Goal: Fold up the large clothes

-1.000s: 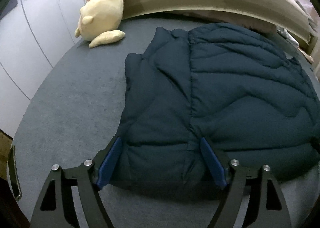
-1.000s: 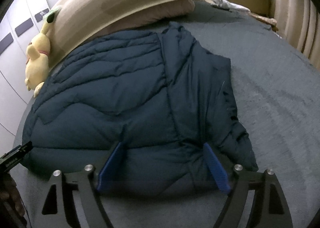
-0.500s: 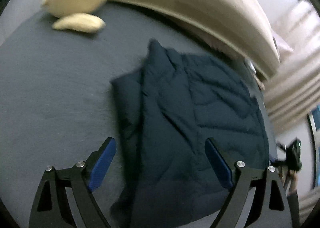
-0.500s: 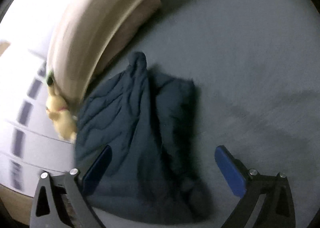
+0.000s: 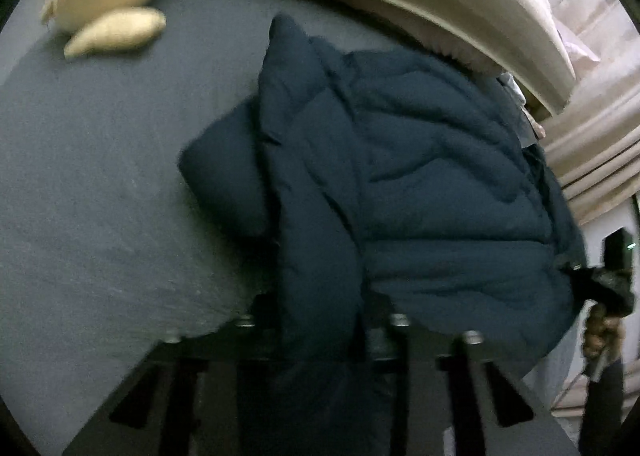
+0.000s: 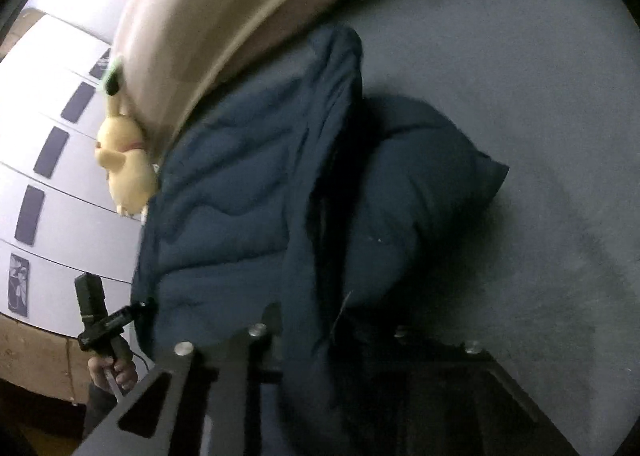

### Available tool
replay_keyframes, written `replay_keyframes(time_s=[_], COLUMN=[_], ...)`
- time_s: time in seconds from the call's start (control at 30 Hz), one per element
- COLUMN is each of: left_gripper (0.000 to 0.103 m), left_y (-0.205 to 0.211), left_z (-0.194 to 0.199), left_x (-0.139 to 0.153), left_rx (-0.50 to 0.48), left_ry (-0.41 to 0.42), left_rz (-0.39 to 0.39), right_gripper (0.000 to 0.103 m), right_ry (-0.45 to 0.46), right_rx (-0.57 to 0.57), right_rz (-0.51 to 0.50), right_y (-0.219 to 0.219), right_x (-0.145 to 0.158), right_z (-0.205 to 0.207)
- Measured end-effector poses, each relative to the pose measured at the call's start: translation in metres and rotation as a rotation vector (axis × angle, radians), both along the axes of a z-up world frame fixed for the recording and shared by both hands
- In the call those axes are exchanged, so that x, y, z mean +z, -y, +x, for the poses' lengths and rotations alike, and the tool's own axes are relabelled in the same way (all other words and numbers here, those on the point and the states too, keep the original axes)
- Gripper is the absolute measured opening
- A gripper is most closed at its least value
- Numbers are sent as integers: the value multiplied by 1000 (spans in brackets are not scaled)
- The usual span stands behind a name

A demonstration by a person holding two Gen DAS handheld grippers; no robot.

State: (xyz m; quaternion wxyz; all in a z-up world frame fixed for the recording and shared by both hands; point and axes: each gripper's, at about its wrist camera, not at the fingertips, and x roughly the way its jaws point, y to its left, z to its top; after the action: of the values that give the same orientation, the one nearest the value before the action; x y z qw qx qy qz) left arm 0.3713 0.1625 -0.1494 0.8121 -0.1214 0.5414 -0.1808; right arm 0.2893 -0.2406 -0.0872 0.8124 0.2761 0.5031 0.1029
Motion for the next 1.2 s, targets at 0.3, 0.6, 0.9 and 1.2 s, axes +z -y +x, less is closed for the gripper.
replay_keyframes(time_s=[0.3,0.6,0.9,1.2], left_gripper=[17,23,66,70], left_y=[-18,-35,-74,23], left_z=[-63,-181,-217,-229], left_x=[129,95,31,73], left_rx=[-15,-46,178,80], left_ry=[241,248,189,407], left_rz=[-46,-79,83,267], right_gripper=[20,24,67,79], right_ry=[258,243,60,267], right_rx=[123,31,-213,-141], right_rz=[-115,42,-219,-397], right_y=[-59,-8,5,-87], right_x=[159,94,1,63], right_z=[-54,-187,-245,-195])
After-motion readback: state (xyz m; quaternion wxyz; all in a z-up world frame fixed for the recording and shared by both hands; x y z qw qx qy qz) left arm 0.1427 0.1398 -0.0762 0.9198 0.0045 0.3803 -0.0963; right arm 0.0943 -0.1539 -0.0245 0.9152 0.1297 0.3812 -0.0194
